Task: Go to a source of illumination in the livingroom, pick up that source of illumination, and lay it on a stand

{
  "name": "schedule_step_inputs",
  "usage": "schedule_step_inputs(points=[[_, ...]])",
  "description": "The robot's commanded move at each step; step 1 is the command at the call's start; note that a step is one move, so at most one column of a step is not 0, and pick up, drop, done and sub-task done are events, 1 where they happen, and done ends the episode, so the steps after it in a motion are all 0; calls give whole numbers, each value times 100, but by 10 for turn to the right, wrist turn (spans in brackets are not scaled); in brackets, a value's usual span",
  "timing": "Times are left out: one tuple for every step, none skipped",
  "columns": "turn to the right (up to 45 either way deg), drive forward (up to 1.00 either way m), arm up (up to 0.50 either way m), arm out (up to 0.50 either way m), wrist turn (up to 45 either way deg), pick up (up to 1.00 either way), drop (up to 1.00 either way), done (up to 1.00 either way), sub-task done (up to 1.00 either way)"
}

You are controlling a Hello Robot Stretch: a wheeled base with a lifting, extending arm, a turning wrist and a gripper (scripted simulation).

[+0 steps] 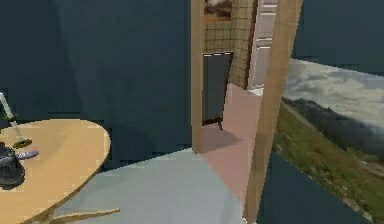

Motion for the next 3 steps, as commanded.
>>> schedule_step_inputs(points=[[0,50,0,0,0,0,0,0,0],[-450,0,0,0,0,0,0,0,0],[-450,0,0,0,0,0,0,0,0]])
